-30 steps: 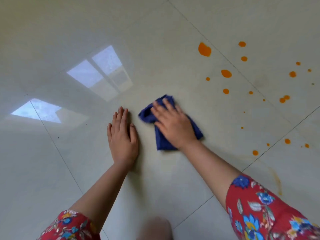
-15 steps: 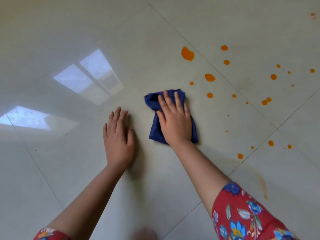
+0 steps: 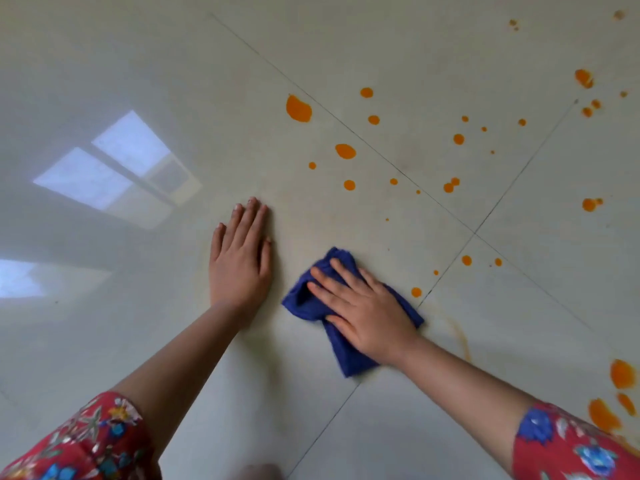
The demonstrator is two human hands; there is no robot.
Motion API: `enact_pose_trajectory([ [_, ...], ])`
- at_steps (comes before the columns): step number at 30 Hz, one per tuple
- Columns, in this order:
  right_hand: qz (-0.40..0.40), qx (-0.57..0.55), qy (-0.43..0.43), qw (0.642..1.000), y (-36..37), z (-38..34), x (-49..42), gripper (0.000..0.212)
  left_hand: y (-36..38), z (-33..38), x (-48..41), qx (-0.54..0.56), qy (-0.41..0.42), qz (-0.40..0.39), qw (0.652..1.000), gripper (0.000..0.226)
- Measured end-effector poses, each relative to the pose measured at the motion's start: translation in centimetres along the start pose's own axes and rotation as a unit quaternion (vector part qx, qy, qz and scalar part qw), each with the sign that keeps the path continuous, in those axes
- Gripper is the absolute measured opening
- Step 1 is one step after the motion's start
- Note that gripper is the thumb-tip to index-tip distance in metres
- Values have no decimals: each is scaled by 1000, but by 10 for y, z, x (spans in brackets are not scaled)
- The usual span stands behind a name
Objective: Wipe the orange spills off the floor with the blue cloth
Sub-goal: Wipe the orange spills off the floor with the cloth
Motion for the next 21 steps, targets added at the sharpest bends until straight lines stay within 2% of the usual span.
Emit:
enact_pose_trajectory([
  [1, 11, -3, 8, 1000, 0, 17, 9, 52, 0, 1, 0, -2, 5, -3, 1000, 53],
  [2, 24, -10, 59, 998, -2, 37, 12, 52, 0, 3, 0, -5, 16, -7, 1000, 53],
  [4, 57, -43, 228, 971, -13, 78, 5, 51, 2, 9, 2, -15, 49, -9, 999, 52],
  [5, 67, -53, 282, 956, -17, 82, -2, 52, 2, 10, 3, -24, 64, -7, 998, 52],
  [6, 76, -50, 294, 951, -18, 76, -7, 53, 3, 12, 4, -30, 76, -6, 997, 51],
  [7, 74, -33, 261, 962, -16, 60, -9, 54, 2, 14, 6, -33, 85, -3, 996, 51],
  [9, 22, 12, 89, 996, -1, 18, 13, 55, 4, 23, 10, -22, 97, -8, 995, 52],
  [10, -17, 21, 3, 1000, 5, 8, 33, 55, 6, 28, 11, -14, 100, -14, 995, 53],
  [11, -37, 19, -45, 998, 7, 13, 51, 55, 10, 34, 13, -10, 106, -25, 994, 53],
  [12, -29, 19, -41, 999, 6, 30, 64, 54, 16, 43, 16, -16, 120, -41, 992, 54],
  [13, -17, 8, 14, 1000, 3, 53, 69, 53, 24, 50, 20, -32, 141, -57, 988, 55],
  [15, 26, -21, 203, 979, -11, 100, 66, 52, 36, 62, 25, -76, 184, -82, 976, 57],
  [16, 38, -21, 270, 962, -15, 107, 58, 53, 39, 63, 24, -92, 194, -90, 973, 59],
  [17, 47, -16, 291, 955, -16, 100, 50, 54, 41, 63, 23, -99, 194, -96, 971, 59],
  [18, 49, -5, 267, 963, -13, 83, 45, 55, 41, 61, 22, -102, 191, -98, 971, 60],
  [20, -1, 33, 94, 995, 6, 42, 63, 57, 41, 60, 21, -109, 187, -101, 971, 59],
  [21, -38, 47, 1, 998, 14, 30, 86, 57, 41, 61, 21, -111, 187, -100, 971, 59],
])
Point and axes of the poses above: each hand's wrist, its own x-axis away from the middle knuckle, its own y-axis out of the palm, z = x × y, the point moved 5 cm from there along -x, towards the middle knuckle, and after that the axes turned 7 degrees about -z, right-handed, at the moved point
